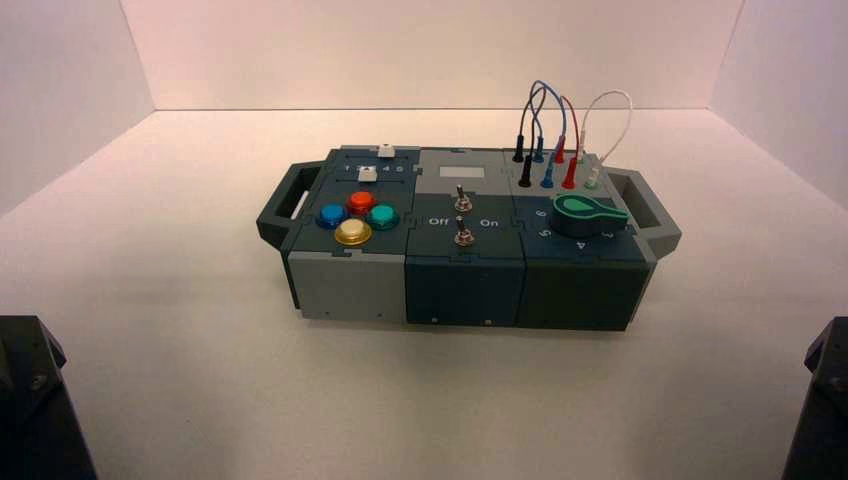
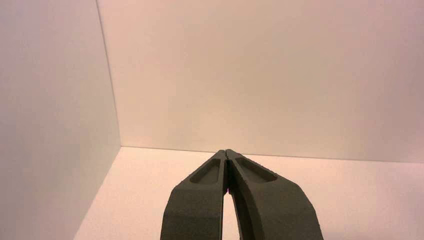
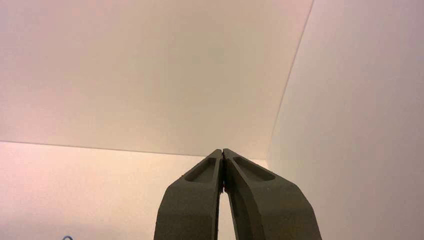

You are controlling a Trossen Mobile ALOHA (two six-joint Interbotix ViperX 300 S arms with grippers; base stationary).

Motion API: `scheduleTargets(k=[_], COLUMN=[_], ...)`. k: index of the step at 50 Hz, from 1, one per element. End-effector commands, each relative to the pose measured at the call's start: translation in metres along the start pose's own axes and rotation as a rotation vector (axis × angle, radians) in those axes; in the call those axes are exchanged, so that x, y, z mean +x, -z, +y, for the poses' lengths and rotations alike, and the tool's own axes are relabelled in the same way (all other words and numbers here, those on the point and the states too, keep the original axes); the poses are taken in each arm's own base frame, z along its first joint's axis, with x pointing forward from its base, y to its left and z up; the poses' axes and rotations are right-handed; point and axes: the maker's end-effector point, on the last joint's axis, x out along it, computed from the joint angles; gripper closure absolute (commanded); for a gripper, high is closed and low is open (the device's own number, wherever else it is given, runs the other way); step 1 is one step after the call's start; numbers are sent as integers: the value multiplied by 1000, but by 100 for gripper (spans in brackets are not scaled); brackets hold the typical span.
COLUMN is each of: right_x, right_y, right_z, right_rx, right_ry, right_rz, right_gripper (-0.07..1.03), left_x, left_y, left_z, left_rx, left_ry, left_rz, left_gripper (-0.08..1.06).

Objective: Flip the top switch on with the left gripper.

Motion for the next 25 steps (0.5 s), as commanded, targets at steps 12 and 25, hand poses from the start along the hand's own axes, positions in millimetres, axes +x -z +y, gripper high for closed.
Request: scheduleTargets(k=[12,25], right_x=[-8,-10], right_y=[-6,-7], right_z=[-5,-5], right_rx=[8,14], right_ry=[16,16], right_rz=[-25,-32], right_gripper=[99,99], left_x=[3,5], left_y=[-4,-2], left_z=[-1,0], left_rx=[10,9], left_ry=[1,1], left_rz=[-7,2], left_gripper=[101,101])
